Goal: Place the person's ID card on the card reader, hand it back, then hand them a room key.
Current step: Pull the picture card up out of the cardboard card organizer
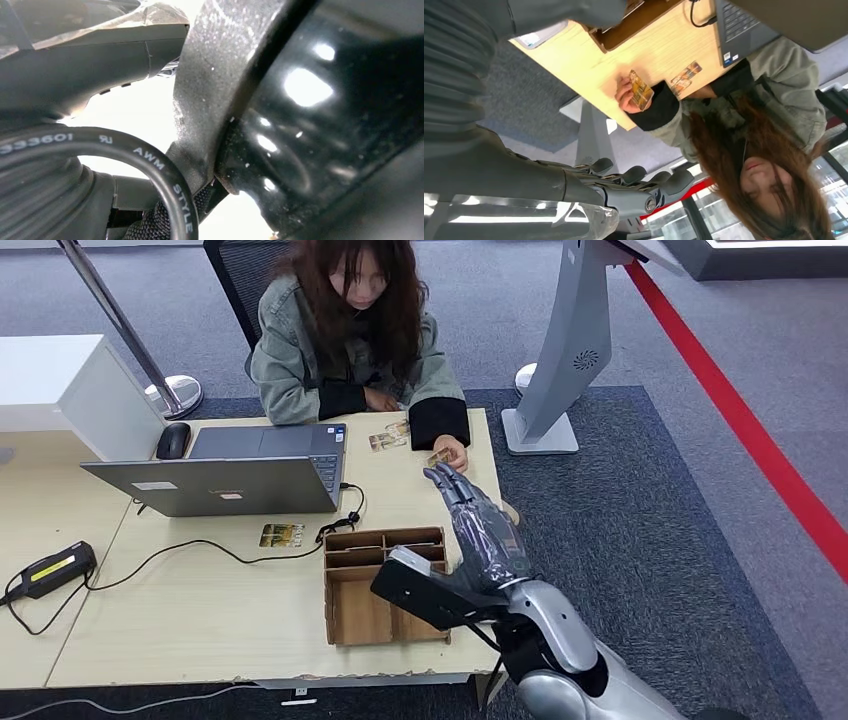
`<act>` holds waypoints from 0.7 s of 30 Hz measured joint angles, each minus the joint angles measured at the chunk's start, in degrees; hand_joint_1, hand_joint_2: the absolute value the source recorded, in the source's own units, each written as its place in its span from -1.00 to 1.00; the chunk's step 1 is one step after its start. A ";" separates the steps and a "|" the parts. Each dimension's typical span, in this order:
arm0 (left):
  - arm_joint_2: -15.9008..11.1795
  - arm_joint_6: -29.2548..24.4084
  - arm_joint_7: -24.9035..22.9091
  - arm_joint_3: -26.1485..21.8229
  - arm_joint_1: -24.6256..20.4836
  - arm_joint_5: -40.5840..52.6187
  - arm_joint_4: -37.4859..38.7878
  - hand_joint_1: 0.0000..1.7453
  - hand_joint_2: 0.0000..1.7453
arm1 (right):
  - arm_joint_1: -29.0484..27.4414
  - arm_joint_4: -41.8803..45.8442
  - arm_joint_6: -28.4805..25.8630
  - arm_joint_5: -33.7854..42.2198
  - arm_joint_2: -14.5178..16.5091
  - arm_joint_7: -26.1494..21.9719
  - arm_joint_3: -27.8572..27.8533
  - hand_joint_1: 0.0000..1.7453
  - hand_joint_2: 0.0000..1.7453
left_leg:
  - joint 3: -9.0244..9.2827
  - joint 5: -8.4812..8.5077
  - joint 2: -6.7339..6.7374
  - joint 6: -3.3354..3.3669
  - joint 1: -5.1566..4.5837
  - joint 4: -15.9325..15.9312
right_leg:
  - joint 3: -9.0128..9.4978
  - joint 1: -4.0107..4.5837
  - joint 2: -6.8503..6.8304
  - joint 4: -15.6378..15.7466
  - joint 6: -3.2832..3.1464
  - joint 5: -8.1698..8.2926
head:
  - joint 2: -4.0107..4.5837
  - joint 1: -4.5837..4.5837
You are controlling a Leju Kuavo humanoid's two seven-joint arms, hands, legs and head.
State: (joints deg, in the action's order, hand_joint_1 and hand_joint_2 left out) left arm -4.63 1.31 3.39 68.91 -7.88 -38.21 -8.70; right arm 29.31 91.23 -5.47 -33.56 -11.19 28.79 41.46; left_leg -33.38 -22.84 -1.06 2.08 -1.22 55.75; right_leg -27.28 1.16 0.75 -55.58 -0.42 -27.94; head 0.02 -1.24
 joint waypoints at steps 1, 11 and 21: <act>0.00 0.00 0.00 0.00 -0.01 0.06 0.00 -1.00 1.00 | 0.18 -0.52 -0.02 -0.34 0.15 0.00 0.11 -0.64 1.00 | 0.00 0.00 0.00 0.00 0.00 0.00 | 0.00 0.00 0.00 0.00 0.00 0.00 | 0.00 0.01; 0.00 -0.10 0.00 0.00 -0.06 0.15 -0.02 -1.00 1.00 | 1.27 -4.48 -0.03 -1.47 1.51 0.00 0.55 -0.70 1.00 | 0.00 0.00 -0.02 0.00 0.00 0.00 | 0.00 0.00 -0.01 0.00 0.00 0.00 | 0.00 0.01; 0.02 -0.20 0.00 0.00 -0.05 0.27 -0.02 -1.00 1.00 | 1.41 -8.48 0.11 -2.49 3.16 -1.01 1.03 -0.69 1.00 | 0.00 0.00 -0.01 0.00 0.00 0.00 | 0.00 0.00 -0.01 0.00 0.00 0.00 | 0.00 0.01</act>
State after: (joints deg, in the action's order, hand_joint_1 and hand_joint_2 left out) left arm -4.62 1.11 3.39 68.91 -7.94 -37.93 -8.72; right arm 30.72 82.75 -5.36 -36.04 -8.03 27.77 42.49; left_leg -33.38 -22.84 -1.07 2.07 -1.22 55.75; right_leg -27.28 1.17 0.75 -55.58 -0.43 -27.95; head 0.02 -1.24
